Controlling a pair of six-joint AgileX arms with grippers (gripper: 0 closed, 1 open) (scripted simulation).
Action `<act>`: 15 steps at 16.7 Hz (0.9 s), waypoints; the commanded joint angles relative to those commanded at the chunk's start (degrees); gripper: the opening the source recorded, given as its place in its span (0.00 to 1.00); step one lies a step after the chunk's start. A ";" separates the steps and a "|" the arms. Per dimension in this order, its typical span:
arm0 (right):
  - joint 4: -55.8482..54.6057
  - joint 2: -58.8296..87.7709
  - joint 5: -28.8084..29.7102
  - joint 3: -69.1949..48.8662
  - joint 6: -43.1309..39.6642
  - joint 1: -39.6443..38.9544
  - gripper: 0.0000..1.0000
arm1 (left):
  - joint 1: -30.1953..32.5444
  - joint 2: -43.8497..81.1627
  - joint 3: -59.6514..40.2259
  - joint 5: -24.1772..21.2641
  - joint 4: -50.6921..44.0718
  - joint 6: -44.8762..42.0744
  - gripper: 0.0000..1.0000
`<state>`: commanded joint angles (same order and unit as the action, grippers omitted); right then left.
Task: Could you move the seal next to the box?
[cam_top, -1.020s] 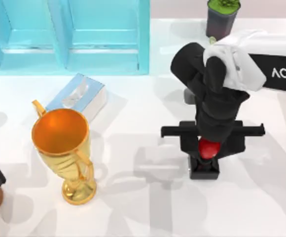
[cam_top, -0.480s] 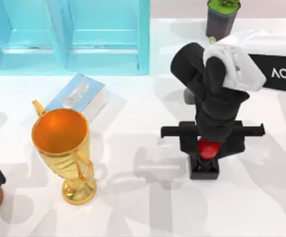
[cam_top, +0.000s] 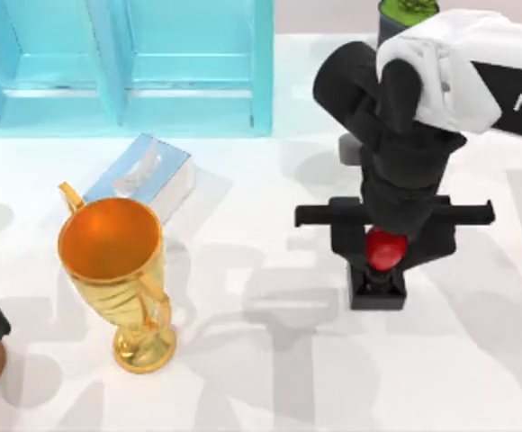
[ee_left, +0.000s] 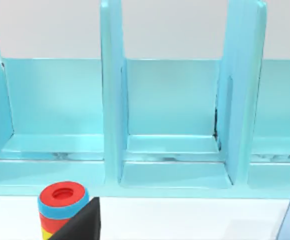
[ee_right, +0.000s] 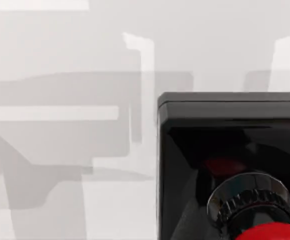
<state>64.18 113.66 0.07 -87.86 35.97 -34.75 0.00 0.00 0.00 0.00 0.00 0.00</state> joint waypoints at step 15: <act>22.20 8.89 -1.59 -21.20 -16.04 9.26 0.00 | 0.00 0.00 0.00 0.00 0.00 0.00 1.00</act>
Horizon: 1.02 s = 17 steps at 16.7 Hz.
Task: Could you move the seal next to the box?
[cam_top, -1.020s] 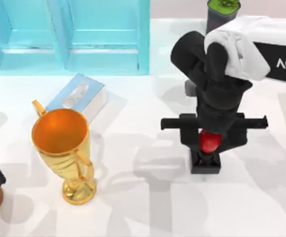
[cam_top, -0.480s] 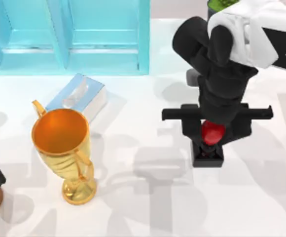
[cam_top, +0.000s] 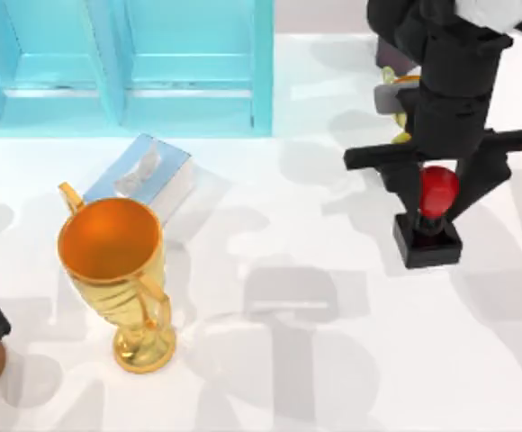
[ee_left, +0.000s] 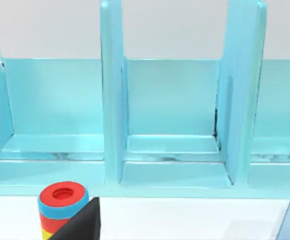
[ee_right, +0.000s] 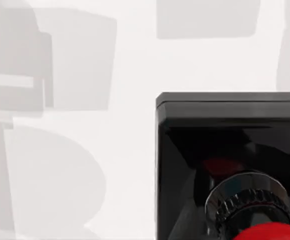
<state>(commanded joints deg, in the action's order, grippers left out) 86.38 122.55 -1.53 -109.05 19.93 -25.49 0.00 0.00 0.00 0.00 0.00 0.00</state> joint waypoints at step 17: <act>11.56 9.49 1.81 -31.15 -15.15 21.69 0.00 | 0.00 0.00 0.00 0.00 0.00 0.00 1.00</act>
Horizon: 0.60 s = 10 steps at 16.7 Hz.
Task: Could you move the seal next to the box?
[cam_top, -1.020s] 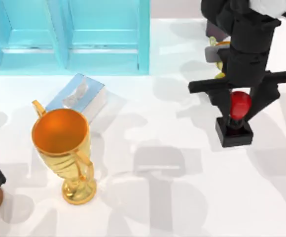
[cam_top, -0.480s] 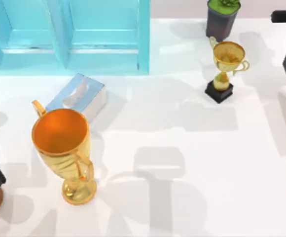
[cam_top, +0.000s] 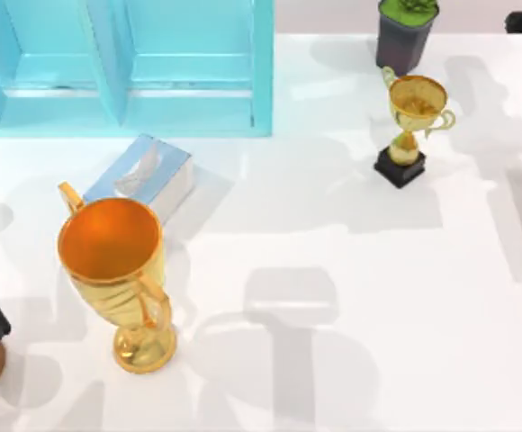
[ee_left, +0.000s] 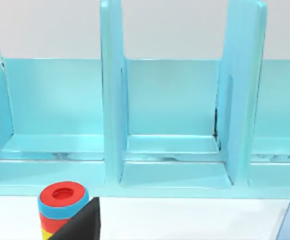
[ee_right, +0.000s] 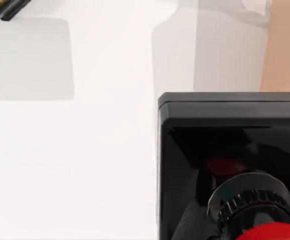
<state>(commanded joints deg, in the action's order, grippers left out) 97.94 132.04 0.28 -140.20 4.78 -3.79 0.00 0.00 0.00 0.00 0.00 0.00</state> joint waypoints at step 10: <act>-17.51 -4.73 -0.09 22.66 0.06 0.03 0.00 | 0.00 0.00 0.00 0.00 0.00 0.00 1.00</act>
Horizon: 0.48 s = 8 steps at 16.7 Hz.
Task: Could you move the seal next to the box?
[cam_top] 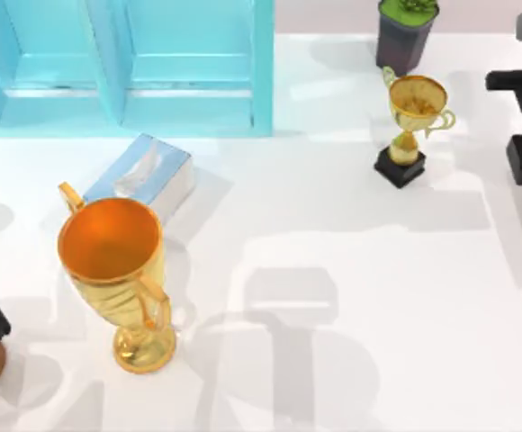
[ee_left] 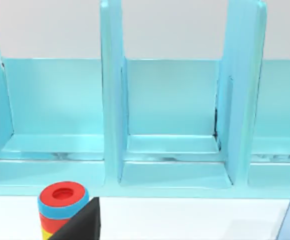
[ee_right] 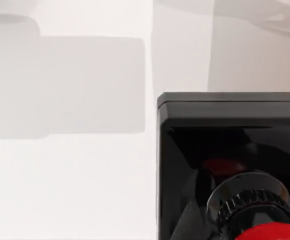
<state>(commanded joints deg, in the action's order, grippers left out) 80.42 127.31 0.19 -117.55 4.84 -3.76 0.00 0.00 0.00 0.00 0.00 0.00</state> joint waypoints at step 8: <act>-0.50 -0.14 0.01 0.49 0.00 0.04 0.30 | 0.00 0.00 0.00 0.00 0.00 0.00 1.00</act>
<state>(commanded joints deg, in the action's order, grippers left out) 79.92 127.17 0.20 -117.06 4.85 -3.72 0.00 0.00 0.00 0.00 0.00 0.00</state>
